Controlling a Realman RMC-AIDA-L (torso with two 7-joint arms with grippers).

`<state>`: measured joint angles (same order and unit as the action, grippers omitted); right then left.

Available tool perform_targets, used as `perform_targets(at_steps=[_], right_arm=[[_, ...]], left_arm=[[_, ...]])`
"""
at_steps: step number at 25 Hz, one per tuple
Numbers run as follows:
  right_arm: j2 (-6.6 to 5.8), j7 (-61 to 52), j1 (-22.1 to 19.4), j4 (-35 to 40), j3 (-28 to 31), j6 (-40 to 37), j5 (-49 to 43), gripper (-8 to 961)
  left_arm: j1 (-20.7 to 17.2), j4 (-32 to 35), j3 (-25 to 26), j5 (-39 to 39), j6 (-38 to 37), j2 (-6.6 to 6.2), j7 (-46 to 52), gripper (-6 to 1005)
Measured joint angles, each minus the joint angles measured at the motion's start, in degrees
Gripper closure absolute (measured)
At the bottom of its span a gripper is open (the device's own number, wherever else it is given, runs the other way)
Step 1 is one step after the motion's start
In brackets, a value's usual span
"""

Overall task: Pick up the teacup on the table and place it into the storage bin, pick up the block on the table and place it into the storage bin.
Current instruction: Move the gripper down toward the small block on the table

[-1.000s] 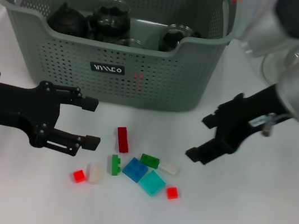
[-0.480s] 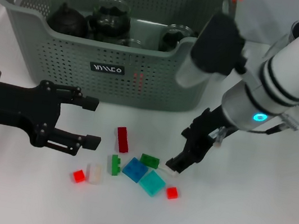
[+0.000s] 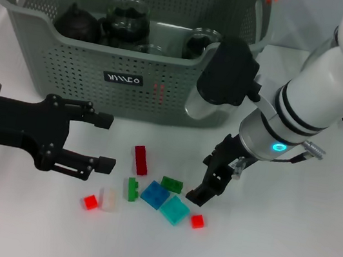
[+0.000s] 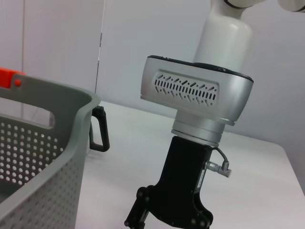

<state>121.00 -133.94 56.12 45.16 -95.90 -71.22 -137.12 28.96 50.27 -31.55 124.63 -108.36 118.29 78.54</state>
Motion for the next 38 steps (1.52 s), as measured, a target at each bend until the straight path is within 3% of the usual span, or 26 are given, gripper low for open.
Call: perform_targets(at_steps=[26, 36, 38], right_arm=[[0.30, -5.9, 0.3, -1.3, -8.1, 6.0, 2.5, 176], [0.25, -6.2, 0.3, -2.0, -8.3, 6.2, 2.5, 198], [0.21, -6.4, 0.3, -2.0, -8.3, 6.2, 2.5, 280]], left_arm=[[-0.3, -0.7, 0.0, 0.0, 0.0, 0.19, -0.8, 152], [-0.3, -0.7, 0.0, 0.0, 0.0, 0.26, -0.8, 152], [-0.3, -0.7, 0.0, 0.0, 0.0, 0.26, -0.8, 152]])
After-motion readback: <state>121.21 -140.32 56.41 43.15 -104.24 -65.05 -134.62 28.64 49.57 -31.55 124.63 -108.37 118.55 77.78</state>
